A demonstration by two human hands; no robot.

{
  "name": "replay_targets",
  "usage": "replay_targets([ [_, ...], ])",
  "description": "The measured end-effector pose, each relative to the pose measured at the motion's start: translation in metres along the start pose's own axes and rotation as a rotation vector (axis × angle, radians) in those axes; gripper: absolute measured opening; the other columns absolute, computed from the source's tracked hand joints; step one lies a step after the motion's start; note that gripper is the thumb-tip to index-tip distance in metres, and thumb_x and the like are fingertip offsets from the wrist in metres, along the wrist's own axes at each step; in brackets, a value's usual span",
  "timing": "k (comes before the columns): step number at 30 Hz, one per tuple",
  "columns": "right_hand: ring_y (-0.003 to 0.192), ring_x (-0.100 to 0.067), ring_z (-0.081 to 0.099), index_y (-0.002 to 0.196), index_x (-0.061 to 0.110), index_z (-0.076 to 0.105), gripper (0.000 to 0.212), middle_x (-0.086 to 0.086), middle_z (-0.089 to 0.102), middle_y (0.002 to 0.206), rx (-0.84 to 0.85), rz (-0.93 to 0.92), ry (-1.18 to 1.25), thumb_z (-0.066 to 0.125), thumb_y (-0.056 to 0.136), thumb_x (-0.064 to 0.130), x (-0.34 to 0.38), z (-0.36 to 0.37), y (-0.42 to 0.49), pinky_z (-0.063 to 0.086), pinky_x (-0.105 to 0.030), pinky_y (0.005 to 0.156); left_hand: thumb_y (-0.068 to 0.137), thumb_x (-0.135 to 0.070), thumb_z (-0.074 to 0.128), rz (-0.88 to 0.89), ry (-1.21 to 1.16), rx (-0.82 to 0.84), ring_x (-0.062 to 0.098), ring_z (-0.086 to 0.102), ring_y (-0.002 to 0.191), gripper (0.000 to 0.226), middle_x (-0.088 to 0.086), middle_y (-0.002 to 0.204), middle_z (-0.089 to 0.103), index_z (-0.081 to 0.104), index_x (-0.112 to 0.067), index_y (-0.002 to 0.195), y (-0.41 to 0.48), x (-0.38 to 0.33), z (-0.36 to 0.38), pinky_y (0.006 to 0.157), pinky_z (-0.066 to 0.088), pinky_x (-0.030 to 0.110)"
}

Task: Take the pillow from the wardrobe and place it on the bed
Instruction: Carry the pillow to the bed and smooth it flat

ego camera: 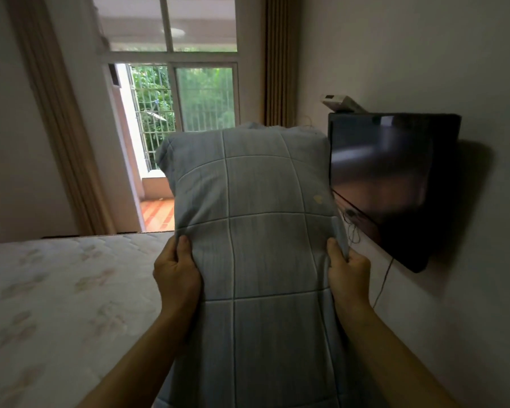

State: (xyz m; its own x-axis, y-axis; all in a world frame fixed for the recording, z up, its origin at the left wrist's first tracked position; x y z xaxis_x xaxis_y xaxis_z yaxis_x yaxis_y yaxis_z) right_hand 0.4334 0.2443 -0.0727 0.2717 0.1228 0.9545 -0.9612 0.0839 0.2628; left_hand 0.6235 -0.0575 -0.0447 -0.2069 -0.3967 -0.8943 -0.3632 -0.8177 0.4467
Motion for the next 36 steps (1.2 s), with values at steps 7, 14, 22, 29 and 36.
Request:
replay_targets([
  [7,0.057,-0.015,0.061,0.067,0.009,0.062,0.035,-0.003,0.063,0.061,0.125,0.073,-0.011,0.06,0.094,0.032,-0.053,0.029,0.035,0.05,-0.023,0.048,0.102,-0.03,0.041,-0.07,0.03,-0.072,0.013,0.058,0.088,0.023,0.002,0.098,0.064,0.061,-0.02,0.105,0.007,0.044,0.026,0.082,0.046,0.026],
  [14,0.059,-0.014,0.059,0.069,0.002,0.064,0.035,-0.004,0.062,0.063,0.16,0.021,-0.03,0.06,0.094,0.026,-0.058,0.077,0.115,0.046,-0.022,0.051,0.102,-0.029,0.04,-0.096,0.015,-0.112,0.013,0.058,0.086,0.029,0.002,0.099,0.063,0.062,-0.012,0.109,0.06,0.086,0.081,0.086,0.047,0.031],
  [22,0.06,-0.011,0.059,0.068,0.007,0.064,0.032,-0.001,0.063,0.066,0.188,-0.002,-0.029,0.06,0.095,0.025,-0.08,0.133,0.207,0.046,-0.01,0.044,0.102,-0.03,0.04,-0.11,-0.029,-0.152,0.01,0.057,0.085,0.025,-0.002,0.092,0.063,0.061,-0.017,0.104,0.125,0.127,0.141,0.085,0.048,0.033],
  [29,0.065,-0.01,0.06,0.089,0.005,0.07,0.023,0.002,0.066,0.074,0.259,0.05,0.002,0.061,0.095,0.025,-0.131,0.213,0.271,0.048,-0.013,0.049,0.103,-0.03,0.039,-0.118,0.042,-0.199,0.019,0.059,0.096,0.034,0.009,0.108,0.066,0.062,-0.008,0.115,0.192,0.164,0.165,0.092,0.049,0.037],
  [36,0.087,-0.03,0.064,0.099,-0.007,0.068,0.026,-0.019,0.069,0.095,0.338,0.127,0.066,0.059,0.096,0.018,-0.204,0.298,0.354,0.049,-0.031,0.078,0.103,-0.031,0.039,-0.144,0.134,-0.26,0.022,0.059,0.102,0.025,0.006,0.109,0.065,0.061,-0.02,0.107,0.267,0.228,0.221,0.098,0.048,0.043],
])
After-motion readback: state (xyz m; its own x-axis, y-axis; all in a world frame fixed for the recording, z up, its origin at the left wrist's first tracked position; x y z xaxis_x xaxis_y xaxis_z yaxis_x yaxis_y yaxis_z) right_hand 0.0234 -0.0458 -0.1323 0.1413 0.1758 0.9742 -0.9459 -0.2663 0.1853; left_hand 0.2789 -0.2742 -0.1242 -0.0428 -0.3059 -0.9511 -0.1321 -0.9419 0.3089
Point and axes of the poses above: each hand's wrist, its own y-axis towards the middle knuckle, its own z-axis out of the palm, x = y × z, the point moved 10 cm from there along y, towards the middle knuckle
